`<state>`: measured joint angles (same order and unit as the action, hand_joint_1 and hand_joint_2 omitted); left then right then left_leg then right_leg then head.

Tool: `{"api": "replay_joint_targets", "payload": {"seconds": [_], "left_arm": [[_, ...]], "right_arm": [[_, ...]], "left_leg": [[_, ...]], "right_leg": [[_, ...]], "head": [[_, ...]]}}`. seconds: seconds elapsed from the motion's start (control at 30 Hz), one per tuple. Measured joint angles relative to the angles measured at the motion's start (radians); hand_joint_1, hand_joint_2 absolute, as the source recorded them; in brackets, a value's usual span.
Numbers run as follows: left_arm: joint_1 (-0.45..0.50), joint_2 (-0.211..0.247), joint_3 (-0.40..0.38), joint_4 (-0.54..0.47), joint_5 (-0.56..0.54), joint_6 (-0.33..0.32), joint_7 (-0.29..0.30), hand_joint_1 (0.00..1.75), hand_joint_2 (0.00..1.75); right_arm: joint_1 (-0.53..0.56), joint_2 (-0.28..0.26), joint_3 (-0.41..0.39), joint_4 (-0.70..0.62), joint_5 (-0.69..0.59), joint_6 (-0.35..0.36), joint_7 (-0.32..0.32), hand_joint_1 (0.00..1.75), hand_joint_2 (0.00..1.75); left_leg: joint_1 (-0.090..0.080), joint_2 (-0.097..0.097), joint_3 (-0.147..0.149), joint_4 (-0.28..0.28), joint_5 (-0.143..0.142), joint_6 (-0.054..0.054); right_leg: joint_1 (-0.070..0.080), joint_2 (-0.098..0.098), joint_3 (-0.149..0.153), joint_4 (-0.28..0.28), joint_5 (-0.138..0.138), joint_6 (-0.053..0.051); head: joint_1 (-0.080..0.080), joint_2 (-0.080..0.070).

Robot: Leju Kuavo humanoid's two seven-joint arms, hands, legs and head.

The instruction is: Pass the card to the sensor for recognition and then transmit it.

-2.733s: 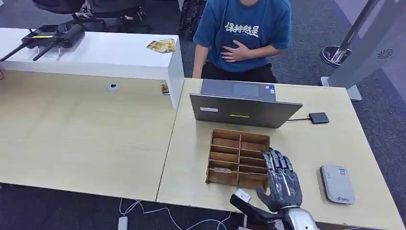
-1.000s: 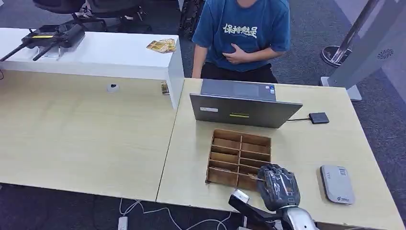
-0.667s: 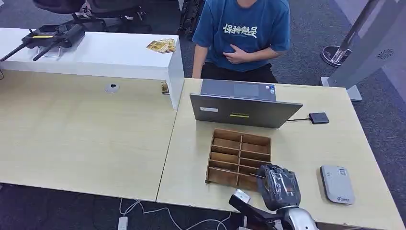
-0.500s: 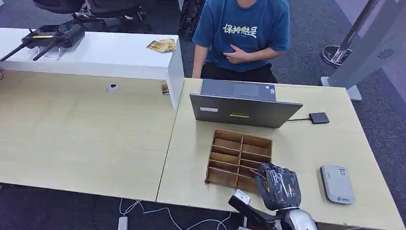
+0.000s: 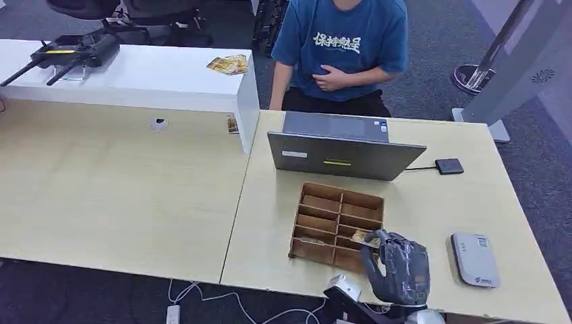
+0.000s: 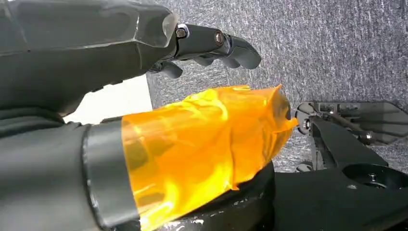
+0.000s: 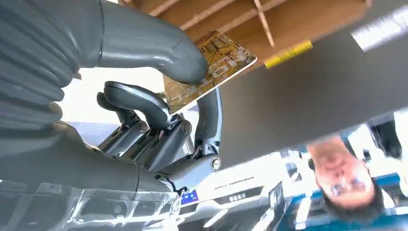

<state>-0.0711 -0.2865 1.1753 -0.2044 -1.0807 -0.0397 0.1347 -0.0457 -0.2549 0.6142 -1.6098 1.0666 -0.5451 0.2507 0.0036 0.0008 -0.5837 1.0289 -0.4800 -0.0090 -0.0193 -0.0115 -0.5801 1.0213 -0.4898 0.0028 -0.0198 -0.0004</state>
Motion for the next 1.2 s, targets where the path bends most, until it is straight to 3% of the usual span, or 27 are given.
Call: {"api": "replay_joint_targets", "payload": {"seconds": [0.23,0.3,0.63,0.83,1.2], "left_arm": [[0.000,0.000,0.000,0.000,-0.005,0.002,-0.003,0.00,0.00],[0.000,0.000,0.001,0.000,-0.006,0.003,-0.004,0.00,0.00],[0.001,-0.005,0.005,0.000,-0.023,0.009,-0.011,0.00,0.00],[0.001,-0.005,0.005,0.000,-0.041,0.008,-0.010,0.00,0.00],[0.000,-0.004,0.005,0.000,-0.082,-0.005,0.007,0.00,0.00]], "right_arm": [[0.038,0.029,-0.040,-0.050,-0.023,-0.116,-0.071,1.75,1.75],[0.056,0.045,-0.063,-0.070,-0.049,-0.139,-0.119,1.75,1.75],[0.092,0.138,-0.229,-0.137,-0.219,-0.148,-0.333,1.75,1.75],[0.027,0.145,-0.267,-0.131,-0.250,-0.148,-0.296,1.75,1.75],[-0.204,0.142,-0.238,-0.018,-0.202,-0.100,-0.164,1.75,1.75]], "left_leg": [[0.000,0.000,0.000,0.000,0.000,0.000],[0.000,0.000,0.000,0.000,0.000,0.000],[0.000,0.000,0.000,0.000,0.000,0.000],[0.000,0.000,0.000,0.000,0.000,0.000],[0.000,0.000,0.000,0.000,0.001,-0.001]], "right_leg": [[0.000,0.000,0.000,0.000,0.000,0.000],[0.000,0.000,0.000,0.000,0.000,0.000],[0.000,0.000,0.000,0.000,0.000,0.000],[0.000,0.000,0.000,0.000,0.001,0.000],[0.000,0.000,0.000,0.001,0.001,-0.001]], "head": [[0.000,0.000],[0.000,0.000],[0.000,0.000],[0.000,0.000],[0.000,0.000]]}}
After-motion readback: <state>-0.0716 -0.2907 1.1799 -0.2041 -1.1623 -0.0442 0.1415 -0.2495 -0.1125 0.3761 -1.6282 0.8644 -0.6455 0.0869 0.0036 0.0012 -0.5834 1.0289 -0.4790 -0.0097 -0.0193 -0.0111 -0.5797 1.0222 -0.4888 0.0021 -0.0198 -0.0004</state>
